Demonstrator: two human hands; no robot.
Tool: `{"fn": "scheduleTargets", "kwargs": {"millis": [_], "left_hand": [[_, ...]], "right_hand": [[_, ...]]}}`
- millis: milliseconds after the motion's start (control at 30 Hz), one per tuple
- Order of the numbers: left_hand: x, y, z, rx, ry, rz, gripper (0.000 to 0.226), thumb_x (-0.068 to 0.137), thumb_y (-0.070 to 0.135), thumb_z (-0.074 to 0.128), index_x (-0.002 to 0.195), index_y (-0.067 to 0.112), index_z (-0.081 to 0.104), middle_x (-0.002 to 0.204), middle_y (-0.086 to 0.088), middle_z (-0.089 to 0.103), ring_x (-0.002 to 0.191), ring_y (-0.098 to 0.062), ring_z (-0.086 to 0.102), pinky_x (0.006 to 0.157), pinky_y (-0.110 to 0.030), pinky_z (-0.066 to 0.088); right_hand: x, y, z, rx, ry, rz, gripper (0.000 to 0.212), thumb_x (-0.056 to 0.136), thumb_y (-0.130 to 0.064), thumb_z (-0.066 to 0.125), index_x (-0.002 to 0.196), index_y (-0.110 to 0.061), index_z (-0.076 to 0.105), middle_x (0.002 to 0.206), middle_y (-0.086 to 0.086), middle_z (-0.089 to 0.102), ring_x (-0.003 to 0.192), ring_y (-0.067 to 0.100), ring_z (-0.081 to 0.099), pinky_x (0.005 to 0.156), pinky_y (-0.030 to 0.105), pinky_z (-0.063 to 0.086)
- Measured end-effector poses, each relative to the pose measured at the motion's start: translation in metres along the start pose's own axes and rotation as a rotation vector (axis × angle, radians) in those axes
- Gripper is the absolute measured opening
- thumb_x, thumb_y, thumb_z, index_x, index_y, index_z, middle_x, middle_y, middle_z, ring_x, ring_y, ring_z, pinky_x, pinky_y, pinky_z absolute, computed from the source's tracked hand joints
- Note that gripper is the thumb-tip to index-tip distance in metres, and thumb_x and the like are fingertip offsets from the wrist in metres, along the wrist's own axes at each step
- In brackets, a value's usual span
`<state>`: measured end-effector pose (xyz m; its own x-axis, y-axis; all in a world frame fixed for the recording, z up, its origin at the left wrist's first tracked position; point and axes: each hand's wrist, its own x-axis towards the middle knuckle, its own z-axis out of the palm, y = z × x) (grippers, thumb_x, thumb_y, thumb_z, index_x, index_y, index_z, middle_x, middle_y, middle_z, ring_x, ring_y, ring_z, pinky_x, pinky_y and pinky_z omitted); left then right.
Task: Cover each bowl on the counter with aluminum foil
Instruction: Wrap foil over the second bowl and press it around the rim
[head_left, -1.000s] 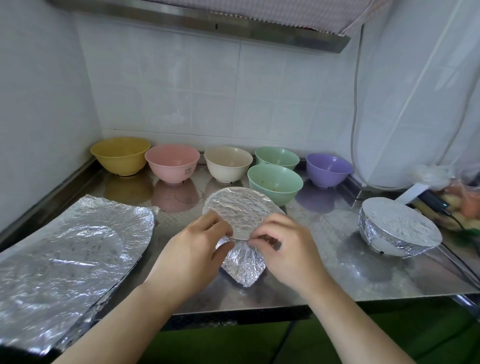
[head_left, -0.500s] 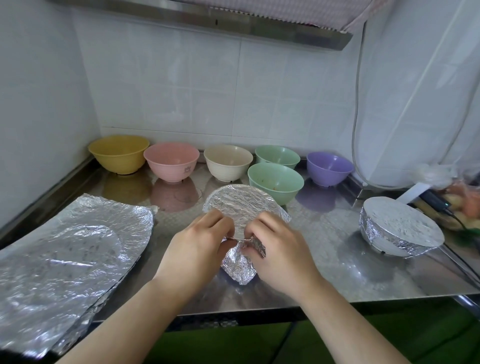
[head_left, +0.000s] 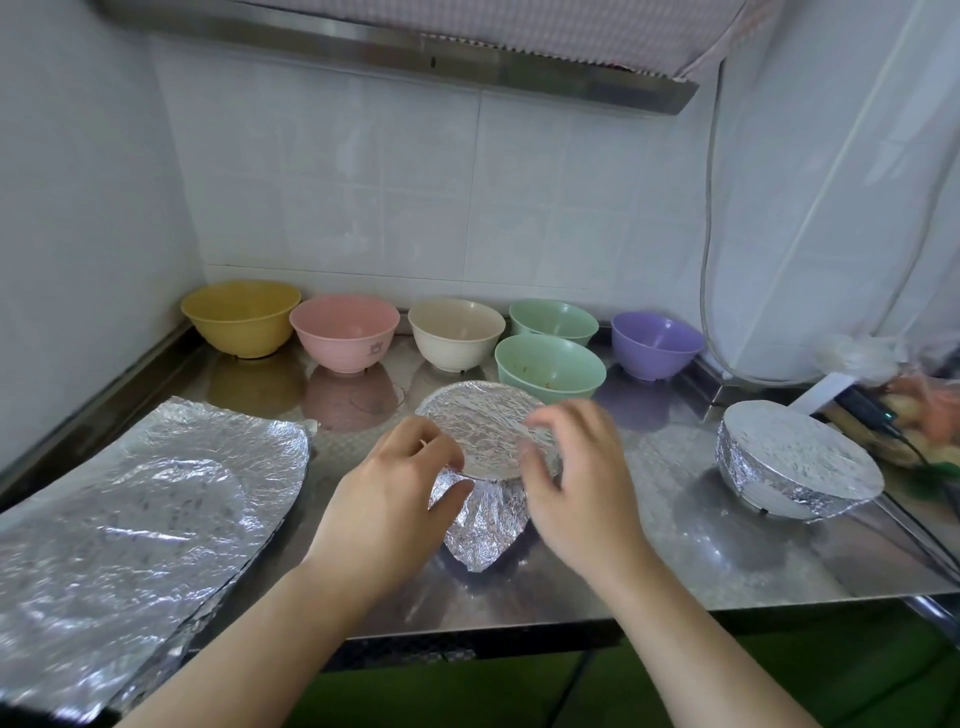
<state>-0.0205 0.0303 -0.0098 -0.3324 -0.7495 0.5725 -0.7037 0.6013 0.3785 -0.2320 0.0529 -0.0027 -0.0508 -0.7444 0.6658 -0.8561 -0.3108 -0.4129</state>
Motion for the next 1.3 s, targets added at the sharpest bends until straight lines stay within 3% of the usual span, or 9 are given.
{"fn": "scheduleTargets", "kwargs": {"millis": [133, 267, 433, 467, 567, 700, 867, 1100, 1300], "left_hand": [[-0.003, 0.006, 0.006, -0.005, 0.019, -0.082, 0.048, 0.082, 0.054, 0.078, 0.116, 0.026, 0.059, 0.125, 0.01, 0.042, 0.108, -0.015, 0.053, 0.07, -0.028, 0.05], [-0.001, 0.013, 0.01, -0.147, -0.035, -0.278, 0.1, 0.072, 0.07, 0.08, 0.147, 0.021, 0.036, 0.151, 0.002, 0.039, 0.139, -0.017, 0.04, 0.101, -0.029, 0.042], [0.0, 0.014, 0.005, -0.307, -0.105, -0.389, 0.125, 0.063, 0.074, 0.081, 0.159, 0.02, 0.023, 0.156, -0.003, 0.043, 0.141, -0.017, 0.044, 0.099, -0.023, 0.036], [-0.001, 0.013, 0.002, -0.291, -0.109, -0.397, 0.125, 0.063, 0.073, 0.083, 0.159, 0.021, 0.023, 0.157, -0.004, 0.042, 0.14, -0.018, 0.044, 0.098, -0.024, 0.036], [-0.005, 0.003, -0.01, -0.234, -0.159, -0.414, 0.124, 0.061, 0.071, 0.087, 0.157, 0.025, 0.023, 0.156, -0.001, 0.041, 0.136, -0.017, 0.046, 0.096, -0.026, 0.037], [-0.013, -0.003, -0.016, -0.196, -0.147, -0.39, 0.118, 0.06, 0.069, 0.088, 0.152, 0.026, 0.028, 0.151, 0.001, 0.04, 0.132, -0.017, 0.048, 0.097, -0.028, 0.04], [-0.023, -0.002, -0.01, -0.057, 0.079, -0.137, 0.082, 0.063, 0.063, 0.086, 0.122, 0.02, 0.049, 0.126, 0.002, 0.037, 0.118, -0.022, 0.045, 0.091, -0.032, 0.042], [-0.02, -0.005, -0.002, -0.038, 0.079, -0.014, 0.052, 0.071, 0.052, 0.089, 0.093, 0.027, 0.049, 0.1, 0.013, 0.046, 0.095, -0.016, 0.043, 0.076, -0.032, 0.043], [-0.018, -0.007, 0.002, -0.002, 0.105, 0.032, 0.054, 0.067, 0.046, 0.093, 0.09, 0.024, 0.05, 0.095, 0.011, 0.047, 0.089, -0.018, 0.045, 0.073, -0.034, 0.046]], "right_hand": [[0.021, 0.017, -0.002, 0.117, -0.211, 0.347, 0.041, 0.108, -0.024, 0.055, 0.147, -0.015, 0.051, 0.145, -0.003, 0.046, 0.133, 0.009, 0.043, 0.106, 0.017, 0.026], [0.013, 0.017, -0.001, 0.221, -0.255, 0.345, 0.021, 0.106, -0.022, 0.057, 0.096, -0.04, 0.057, 0.09, -0.022, 0.057, 0.086, 0.0, 0.05, 0.078, 0.018, 0.038], [-0.001, 0.014, -0.004, 0.283, -0.2, 0.359, 0.017, 0.1, -0.029, 0.064, 0.092, -0.044, 0.063, 0.081, -0.025, 0.063, 0.081, 0.0, 0.057, 0.076, 0.013, 0.042], [-0.004, 0.014, -0.005, 0.301, -0.209, 0.378, 0.007, 0.1, -0.035, 0.065, 0.104, -0.04, 0.069, 0.089, -0.025, 0.068, 0.088, -0.001, 0.062, 0.084, 0.017, 0.047], [-0.011, 0.008, -0.008, 0.324, -0.221, 0.39, 0.031, 0.097, -0.04, 0.068, 0.126, -0.028, 0.072, 0.107, -0.018, 0.075, 0.101, -0.002, 0.069, 0.095, 0.03, 0.056], [-0.016, 0.0, -0.009, 0.268, -0.177, 0.298, 0.026, 0.093, -0.031, 0.078, 0.117, -0.028, 0.07, 0.11, -0.015, 0.067, 0.098, -0.001, 0.067, 0.085, 0.022, 0.056], [-0.018, -0.001, -0.013, 0.226, -0.183, 0.109, 0.03, 0.081, -0.03, 0.09, 0.101, -0.032, 0.069, 0.111, -0.016, 0.056, 0.103, 0.012, 0.061, 0.084, 0.017, 0.046], [-0.015, -0.008, -0.006, 0.311, -0.234, 0.055, 0.031, 0.078, -0.013, 0.093, 0.077, -0.026, 0.065, 0.091, -0.011, 0.06, 0.077, 0.018, 0.062, 0.066, 0.02, 0.045], [-0.017, -0.009, -0.006, 0.292, -0.23, 0.026, 0.033, 0.079, -0.016, 0.092, 0.088, -0.03, 0.064, 0.088, -0.011, 0.059, 0.076, 0.017, 0.061, 0.065, 0.023, 0.049]]}}
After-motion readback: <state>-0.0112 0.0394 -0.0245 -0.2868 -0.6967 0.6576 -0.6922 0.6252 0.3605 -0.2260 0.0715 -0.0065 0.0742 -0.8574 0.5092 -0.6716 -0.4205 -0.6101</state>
